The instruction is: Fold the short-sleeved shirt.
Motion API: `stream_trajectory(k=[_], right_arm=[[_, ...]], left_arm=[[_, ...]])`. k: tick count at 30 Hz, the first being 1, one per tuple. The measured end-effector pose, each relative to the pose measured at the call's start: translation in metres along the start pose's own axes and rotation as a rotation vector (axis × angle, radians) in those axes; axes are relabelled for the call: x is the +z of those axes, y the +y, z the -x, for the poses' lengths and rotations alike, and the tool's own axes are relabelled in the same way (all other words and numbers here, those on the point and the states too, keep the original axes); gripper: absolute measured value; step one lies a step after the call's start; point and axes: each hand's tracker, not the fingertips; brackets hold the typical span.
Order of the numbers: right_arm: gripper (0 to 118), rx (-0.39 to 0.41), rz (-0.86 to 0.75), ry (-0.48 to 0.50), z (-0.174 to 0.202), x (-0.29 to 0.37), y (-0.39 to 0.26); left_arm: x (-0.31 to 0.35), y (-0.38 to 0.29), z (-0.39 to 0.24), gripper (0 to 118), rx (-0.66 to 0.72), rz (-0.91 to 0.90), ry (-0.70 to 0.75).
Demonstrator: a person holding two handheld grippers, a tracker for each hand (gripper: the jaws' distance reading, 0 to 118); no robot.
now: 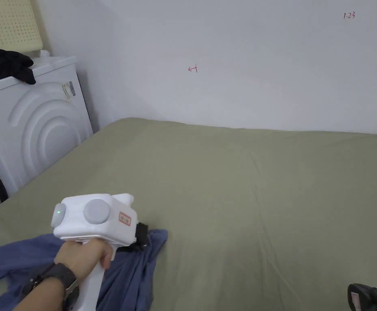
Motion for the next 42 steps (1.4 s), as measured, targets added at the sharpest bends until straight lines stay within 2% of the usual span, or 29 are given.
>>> stream_trajectory(k=[4, 7, 14, 19, 21, 24, 27, 30, 33, 34, 35, 36, 37, 38, 40, 42], right_arm=[[2, -0.02, -0.04, -0.052, -0.021, 0.018, 0.003], [2, -0.068, -0.063, -0.082, -0.043, 0.032, 0.006], [2, -0.102, -0.13, -0.185, -0.083, 0.072, 0.01], [2, -0.127, -0.151, -0.274, -0.109, 0.097, 0.01], [2, -0.157, -0.154, -0.313, -0.122, 0.109, 0.01], [2, -0.182, -0.169, -0.4, -0.136, 0.133, 0.009], [2, -0.149, -0.173, -0.484, -0.144, 0.152, 0.005], [2, -0.163, -0.164, -0.503, -0.154, 0.159, 0.001], [2, -0.19, -0.164, -0.503, -0.161, 0.159, -0.004], [2, -0.192, -0.166, -0.499, -0.162, 0.158, -0.005], [2, -0.195, -0.163, -0.493, -0.162, 0.156, -0.005], [2, -0.197, -0.154, -0.485, -0.162, 0.155, -0.005], [2, -0.197, -0.15, -0.481, -0.162, 0.154, -0.006], [2, -0.198, -0.148, -0.475, -0.162, 0.153, -0.007], [2, -0.205, -0.146, -0.462, -0.162, 0.151, -0.01], [2, -0.212, -0.133, -0.461, -0.164, 0.149, -0.014]], left_arm=[[-0.025, 0.021, -0.049, 3, -0.055, -0.004, -0.022], [-0.047, 0.038, -0.098, 3, -0.073, -0.006, -0.089], [-0.087, 0.053, -0.283, 3, -0.31, -0.007, -0.268], [-0.093, 0.03, -0.433, 3, -0.479, 0.008, -0.482], [-0.087, 0.008, -0.492, 3, -0.575, 0.037, -0.589], [-0.083, -0.033, -0.562, 3, -0.718, 0.07, -0.675], [-0.093, -0.079, -0.609, 3, -0.79, 0.137, -0.686], [-0.109, -0.114, -0.626, 3, -0.826, 0.185, -0.611], [-0.112, -0.124, -0.618, 4, -0.83, 0.144, -0.584], [-0.109, -0.119, -0.613, 8, -0.815, 0.122, -0.568], [-0.105, -0.112, -0.606, 32, -0.771, 0.102, -0.548], [-0.099, -0.102, -0.596, 70, -0.718, 0.081, -0.542], [-0.096, -0.089, -0.585, 100, -0.673, 0.066, -0.553], [-0.087, -0.078, -0.571, 114, -0.624, 0.033, -0.57], [-0.066, -0.058, -0.535, 113, -0.54, -0.023, -0.608], [-0.032, -0.05, -0.485, 113, -0.534, -0.05, -0.56]])
